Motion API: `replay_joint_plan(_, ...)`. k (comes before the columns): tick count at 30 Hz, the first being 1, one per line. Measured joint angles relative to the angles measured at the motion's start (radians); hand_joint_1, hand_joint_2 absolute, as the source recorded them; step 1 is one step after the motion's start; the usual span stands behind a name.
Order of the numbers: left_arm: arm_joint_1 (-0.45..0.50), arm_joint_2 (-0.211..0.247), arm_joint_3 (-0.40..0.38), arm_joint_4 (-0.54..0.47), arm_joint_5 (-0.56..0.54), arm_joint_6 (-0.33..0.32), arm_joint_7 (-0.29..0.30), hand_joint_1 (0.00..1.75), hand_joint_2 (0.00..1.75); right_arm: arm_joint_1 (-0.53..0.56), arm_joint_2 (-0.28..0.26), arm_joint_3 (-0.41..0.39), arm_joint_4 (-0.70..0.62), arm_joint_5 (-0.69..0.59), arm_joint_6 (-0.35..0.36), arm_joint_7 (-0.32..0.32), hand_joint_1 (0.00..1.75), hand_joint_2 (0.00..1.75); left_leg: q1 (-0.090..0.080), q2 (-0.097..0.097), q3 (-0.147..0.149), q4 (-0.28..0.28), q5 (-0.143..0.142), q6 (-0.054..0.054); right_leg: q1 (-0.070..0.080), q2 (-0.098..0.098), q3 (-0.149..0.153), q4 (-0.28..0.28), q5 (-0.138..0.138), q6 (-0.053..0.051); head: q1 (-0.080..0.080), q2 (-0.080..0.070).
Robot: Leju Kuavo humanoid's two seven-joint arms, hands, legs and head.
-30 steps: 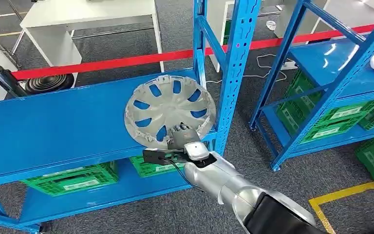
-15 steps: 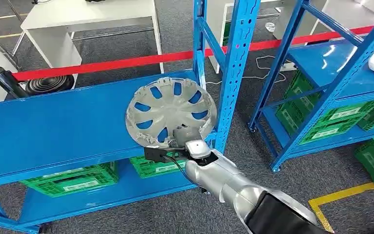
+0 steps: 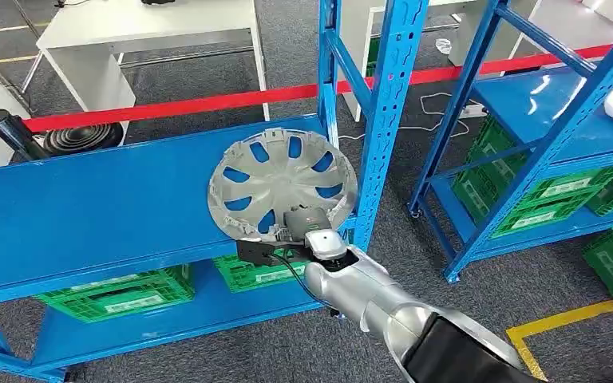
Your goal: Take the parts from the cabinet and place them on the table.
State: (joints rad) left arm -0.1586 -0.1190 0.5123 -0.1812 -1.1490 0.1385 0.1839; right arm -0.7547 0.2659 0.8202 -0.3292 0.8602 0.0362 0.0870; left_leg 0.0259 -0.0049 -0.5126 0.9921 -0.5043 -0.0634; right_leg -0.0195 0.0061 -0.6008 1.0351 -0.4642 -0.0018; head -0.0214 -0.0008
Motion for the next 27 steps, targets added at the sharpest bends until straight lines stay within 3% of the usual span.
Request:
replay_joint_plan(19,0.0,0.0,0.0,0.0,-0.015,-0.002,-0.005,0.0,0.0,-0.038,-0.018,-0.02,-0.088,-0.042,-0.15,-0.082,1.75,1.75,0.0,0.0,-0.003,0.0,0.0,0.0,0.0,0.0,-0.003,0.0,0.001,0.001,0.0,0.0)
replay_joint_plan(27,0.001,0.0,0.007,0.0,-0.015,0.0,-0.021,0.0,0.0,-0.075,-0.035,-0.037,-0.34,-0.043,-0.154,-0.093,1.75,1.75,0.0,0.0,-0.005,0.0,0.0,0.0,0.0,0.0,-0.005,-0.001,0.001,0.001,0.0,0.0)
